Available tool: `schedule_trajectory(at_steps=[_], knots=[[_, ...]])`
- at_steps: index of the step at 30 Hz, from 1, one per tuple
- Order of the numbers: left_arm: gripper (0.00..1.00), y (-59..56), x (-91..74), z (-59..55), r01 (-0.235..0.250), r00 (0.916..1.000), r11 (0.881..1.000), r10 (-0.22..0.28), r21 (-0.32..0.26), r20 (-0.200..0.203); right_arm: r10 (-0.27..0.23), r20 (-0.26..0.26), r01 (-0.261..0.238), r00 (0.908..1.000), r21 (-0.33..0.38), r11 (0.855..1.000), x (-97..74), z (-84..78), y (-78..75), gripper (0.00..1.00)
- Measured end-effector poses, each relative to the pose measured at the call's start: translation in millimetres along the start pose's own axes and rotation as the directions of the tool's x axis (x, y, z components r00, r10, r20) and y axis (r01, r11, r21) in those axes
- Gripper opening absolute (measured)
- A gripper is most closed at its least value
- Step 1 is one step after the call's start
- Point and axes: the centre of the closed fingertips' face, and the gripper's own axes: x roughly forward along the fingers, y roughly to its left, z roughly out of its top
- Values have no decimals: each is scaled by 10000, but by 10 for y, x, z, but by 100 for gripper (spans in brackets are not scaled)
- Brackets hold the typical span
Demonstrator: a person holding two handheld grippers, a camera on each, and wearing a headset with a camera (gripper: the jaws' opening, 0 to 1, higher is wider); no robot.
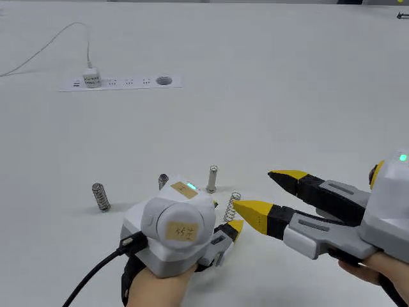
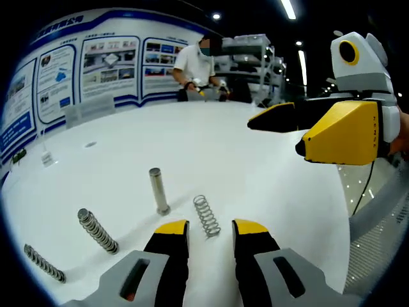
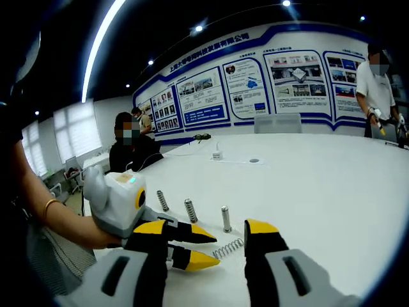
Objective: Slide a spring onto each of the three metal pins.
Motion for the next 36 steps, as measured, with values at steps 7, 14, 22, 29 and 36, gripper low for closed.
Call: schedule_trajectory(at_steps=[7, 14, 22, 29, 36], knots=[[22, -12, 74, -97, -149, 9994, 9998, 154, 166, -303, 8, -51, -7, 10000, 94, 10000, -19, -52, 25, 50], [16, 39, 94, -97, -241, 9991, 9989, 255, 396, -342, -77, -55, 77, 10000, 141, 9999, -21, -70, 24, 50], [10, 62, 102, -113, -207, 9982, 9961, 255, 856, -551, -182, -16, 182, 9998, 311, 9993, -13, -68, 2, 50], [9, 55, 89, -122, -36, 9980, 9966, 88, 823, -628, -300, -97, 304, 9995, 457, 9985, -10, -94, -28, 50], [9, 47, 21, -105, 143, 9985, 9981, -111, 594, -544, -424, -101, 431, 9990, 910, 9949, -17, -95, -83, 49]])
